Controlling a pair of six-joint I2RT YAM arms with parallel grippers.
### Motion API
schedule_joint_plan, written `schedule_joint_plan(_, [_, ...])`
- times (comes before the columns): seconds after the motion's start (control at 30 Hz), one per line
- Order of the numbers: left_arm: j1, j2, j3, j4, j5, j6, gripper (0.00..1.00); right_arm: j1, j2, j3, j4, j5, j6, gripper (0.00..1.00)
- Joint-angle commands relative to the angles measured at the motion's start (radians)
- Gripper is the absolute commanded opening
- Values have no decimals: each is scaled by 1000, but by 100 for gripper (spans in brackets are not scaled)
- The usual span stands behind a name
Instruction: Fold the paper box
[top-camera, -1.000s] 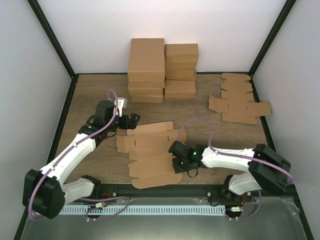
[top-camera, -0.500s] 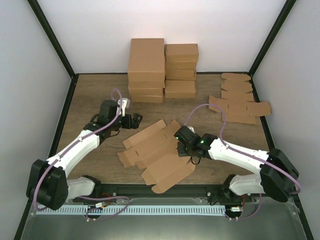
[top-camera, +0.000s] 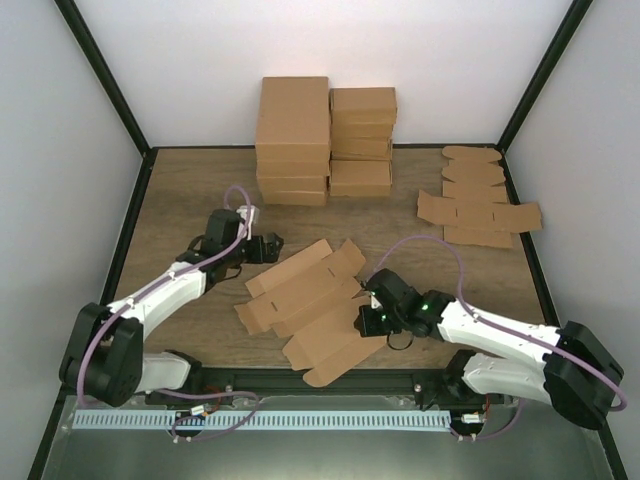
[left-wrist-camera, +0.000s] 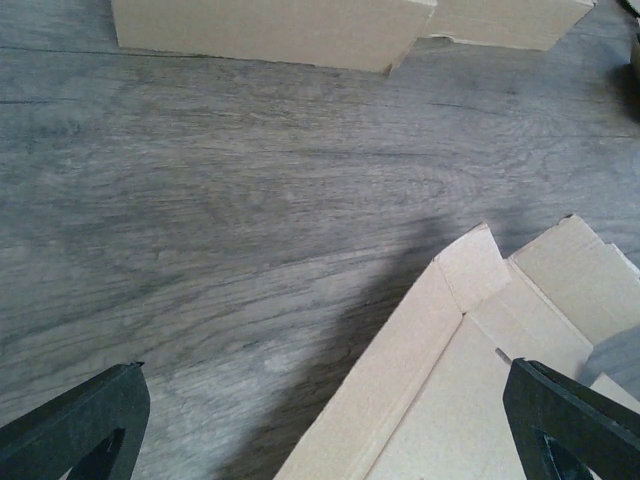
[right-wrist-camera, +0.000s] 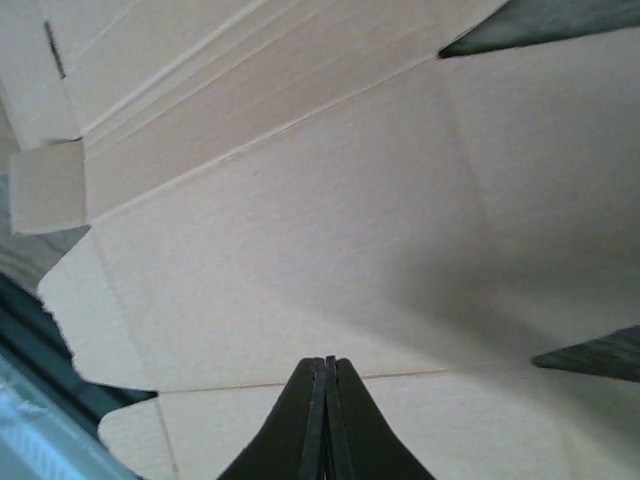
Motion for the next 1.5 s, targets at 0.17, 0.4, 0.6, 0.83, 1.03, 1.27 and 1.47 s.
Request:
schedule_joint_plan(0.17, [2, 179, 34, 116, 84, 52, 95, -2, 71, -13, 147, -179, 4, 1])
schedule_joint_plan(0.4, [1, 291, 90, 99, 208, 111, 86, -2, 179, -52, 198, -193, 48, 1])
schedule_joint_plan(0.6, [-2, 336, 80, 106, 293, 104, 84, -2, 183, -94, 228, -172, 96, 1])
schedule_joint_plan(0.83, [-4, 377, 74, 101, 359, 92, 77, -2, 194, -91, 201, -135, 89, 1])
schedule_joint_plan(1.03, [-23, 332, 37, 124, 386, 65, 75, -2, 206, -91, 195, -125, 83, 1])
schedule_joint_plan(1.27, [-69, 269, 24, 79, 323, 78, 63, -2, 236, -69, 189, -114, 72, 1])
schedule_joint_plan(1.47, [-98, 228, 32, 37, 264, 88, 52, -1, 250, -59, 186, -113, 64, 1])
